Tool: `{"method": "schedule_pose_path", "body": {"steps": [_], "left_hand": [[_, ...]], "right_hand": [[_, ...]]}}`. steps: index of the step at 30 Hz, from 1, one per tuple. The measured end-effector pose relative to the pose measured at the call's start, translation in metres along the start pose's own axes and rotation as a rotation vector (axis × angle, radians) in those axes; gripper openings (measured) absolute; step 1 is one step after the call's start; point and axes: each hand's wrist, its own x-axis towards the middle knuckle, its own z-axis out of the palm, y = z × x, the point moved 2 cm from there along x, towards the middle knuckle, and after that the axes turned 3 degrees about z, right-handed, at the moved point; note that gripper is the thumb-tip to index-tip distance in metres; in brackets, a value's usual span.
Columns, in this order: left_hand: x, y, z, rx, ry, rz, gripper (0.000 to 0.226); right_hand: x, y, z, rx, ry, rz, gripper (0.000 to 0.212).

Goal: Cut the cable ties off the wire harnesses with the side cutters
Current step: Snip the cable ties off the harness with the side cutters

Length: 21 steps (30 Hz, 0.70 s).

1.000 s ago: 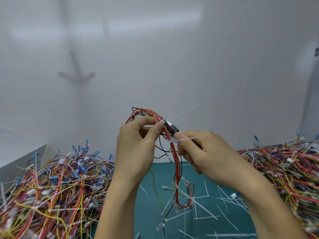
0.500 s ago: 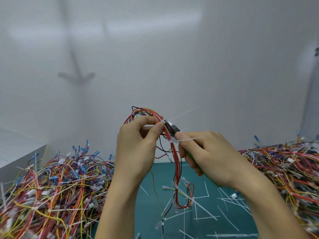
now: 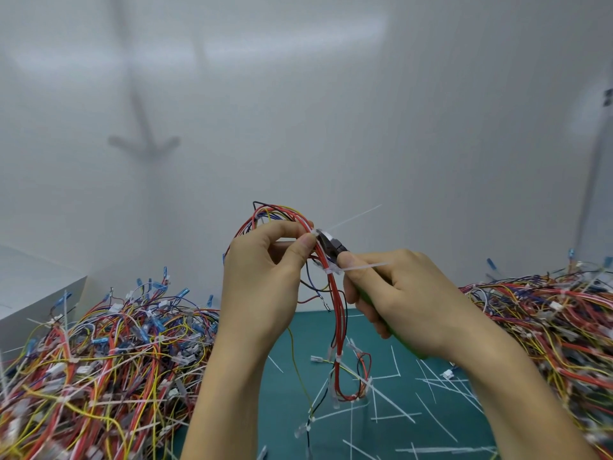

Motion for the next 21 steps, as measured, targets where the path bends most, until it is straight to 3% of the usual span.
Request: {"method": "schedule_pose_path", "body": {"steps": [9,17,21], "left_hand": [[0.0008,-0.0005,-0.0012,-0.006,-0.006,-0.007,0.008],[0.0017,-0.0056,-0.0066,0.031,-0.026,-0.066,0.009],[0.002,-0.0076,-0.0065,0.045,-0.025,-0.094,0.01]], "right_hand": [[-0.0004,0.0021,0.0007,0.052,-0.043,0.007,0.055],[0.002,-0.0016,-0.0024,0.535,0.05,0.075,0.065],[-0.0015,-0.0041,-0.0072,0.599,0.011,0.055,0.069]]}}
